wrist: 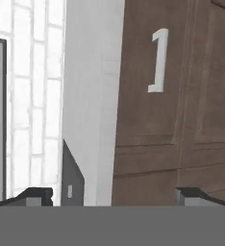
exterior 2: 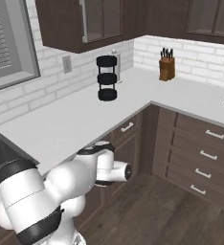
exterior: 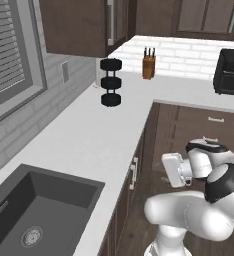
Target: Take a straw from the drawer in front and place it inside the glass cup on the dining counter.
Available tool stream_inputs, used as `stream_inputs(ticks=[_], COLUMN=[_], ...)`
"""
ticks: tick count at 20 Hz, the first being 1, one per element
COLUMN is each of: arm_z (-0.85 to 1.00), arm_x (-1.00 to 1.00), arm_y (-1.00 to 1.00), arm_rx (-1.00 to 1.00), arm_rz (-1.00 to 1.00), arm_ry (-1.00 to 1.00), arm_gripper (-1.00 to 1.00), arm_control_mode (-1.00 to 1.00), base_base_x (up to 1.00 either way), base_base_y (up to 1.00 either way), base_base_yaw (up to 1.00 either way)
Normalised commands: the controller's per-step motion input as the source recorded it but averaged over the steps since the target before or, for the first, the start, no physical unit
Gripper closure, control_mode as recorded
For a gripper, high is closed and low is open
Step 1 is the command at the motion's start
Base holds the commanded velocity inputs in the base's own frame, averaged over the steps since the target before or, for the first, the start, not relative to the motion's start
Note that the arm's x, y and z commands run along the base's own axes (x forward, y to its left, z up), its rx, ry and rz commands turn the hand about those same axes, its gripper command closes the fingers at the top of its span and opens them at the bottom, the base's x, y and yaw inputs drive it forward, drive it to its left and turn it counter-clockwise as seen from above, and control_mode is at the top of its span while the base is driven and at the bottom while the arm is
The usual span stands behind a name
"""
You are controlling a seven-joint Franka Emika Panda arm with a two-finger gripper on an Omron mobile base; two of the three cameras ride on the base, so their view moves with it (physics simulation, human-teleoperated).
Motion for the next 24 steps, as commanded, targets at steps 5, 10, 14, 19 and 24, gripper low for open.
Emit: stream_inputs(ticks=[5, 10, 14, 19, 24], arm_z=[-0.32, -0.19, -0.03, 0.0, -0.11], arm_x=[0.25, 0.13, 0.11, 0.16, 0.28], arm_y=[0.23, 0.06, 0.0, 0.0, 0.03], arm_rx=[0.05, 0.05, 0.06, 0.06, 0.05], arm_rz=[0.01, 0.01, 0.02, 0.03, 0.05], arm_ry=[-0.14, -0.13, -0.11, -0.05, -0.01], arm_gripper=[-1.0, -1.0, -1.0, -1.0, -1.0], arm_control_mode=[-1.0, -1.0, -1.0, -1.0, -1.0], base_base_x=[0.0, 0.0, 0.0, 0.0, 0.0], base_base_y=[0.0, 0.0, 0.0, 0.0, 0.0], base_base_yaw=[0.0, 0.0, 0.0, 0.0, 0.0])
